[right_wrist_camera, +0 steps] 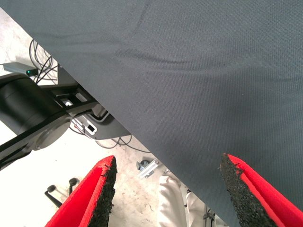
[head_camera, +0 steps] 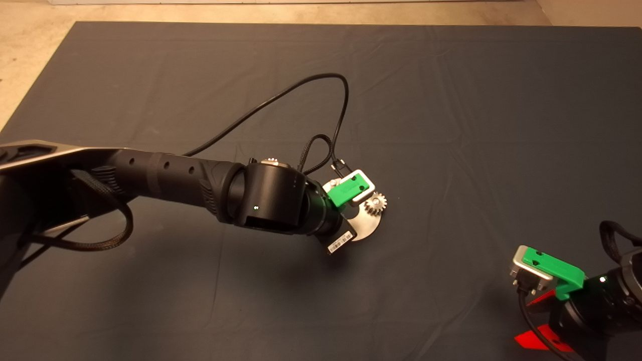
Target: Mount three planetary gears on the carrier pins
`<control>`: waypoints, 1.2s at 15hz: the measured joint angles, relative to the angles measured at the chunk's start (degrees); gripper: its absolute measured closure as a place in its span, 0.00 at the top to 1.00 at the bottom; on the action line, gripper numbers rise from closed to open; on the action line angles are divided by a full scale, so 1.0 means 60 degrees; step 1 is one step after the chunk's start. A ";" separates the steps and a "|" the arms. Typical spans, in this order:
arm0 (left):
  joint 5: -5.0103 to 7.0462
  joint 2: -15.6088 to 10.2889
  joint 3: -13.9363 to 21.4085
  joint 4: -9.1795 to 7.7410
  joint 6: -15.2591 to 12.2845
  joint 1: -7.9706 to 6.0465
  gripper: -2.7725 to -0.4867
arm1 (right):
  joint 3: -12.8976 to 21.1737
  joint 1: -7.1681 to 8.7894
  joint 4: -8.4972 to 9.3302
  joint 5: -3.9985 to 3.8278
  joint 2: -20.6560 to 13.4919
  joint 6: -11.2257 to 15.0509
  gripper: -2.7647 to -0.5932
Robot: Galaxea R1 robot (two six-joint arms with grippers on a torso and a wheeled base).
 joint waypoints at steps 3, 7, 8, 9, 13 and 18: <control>-0.0086 0.0000 -0.0045 0.0000 0.0000 0.0004 0.07 | 0.0000 0.0000 0.0000 0.0000 0.0000 0.0000 0.47; -0.0154 0.0000 -0.0049 0.0000 0.0000 0.0008 0.07 | 0.0000 0.0004 0.0000 -0.0004 0.0004 0.0000 0.47; -0.0163 0.0000 -0.0049 0.0000 0.0000 0.0008 0.07 | 0.0000 0.0004 -0.0001 -0.0005 0.0012 0.0000 0.47; -0.0165 0.0000 -0.0049 -0.0004 0.0000 0.0014 0.07 | 0.0000 0.0000 -0.0001 -0.0004 0.0030 0.0000 0.47; -0.0175 0.0000 -0.0049 -0.0006 -0.0002 0.0059 0.07 | 0.0000 0.0004 0.0000 -0.0014 0.0030 -0.0003 0.47; -0.0177 0.0000 -0.0049 -0.0006 -0.0004 0.0061 0.07 | 0.0000 0.0004 -0.0002 -0.0010 0.0030 -0.0002 0.47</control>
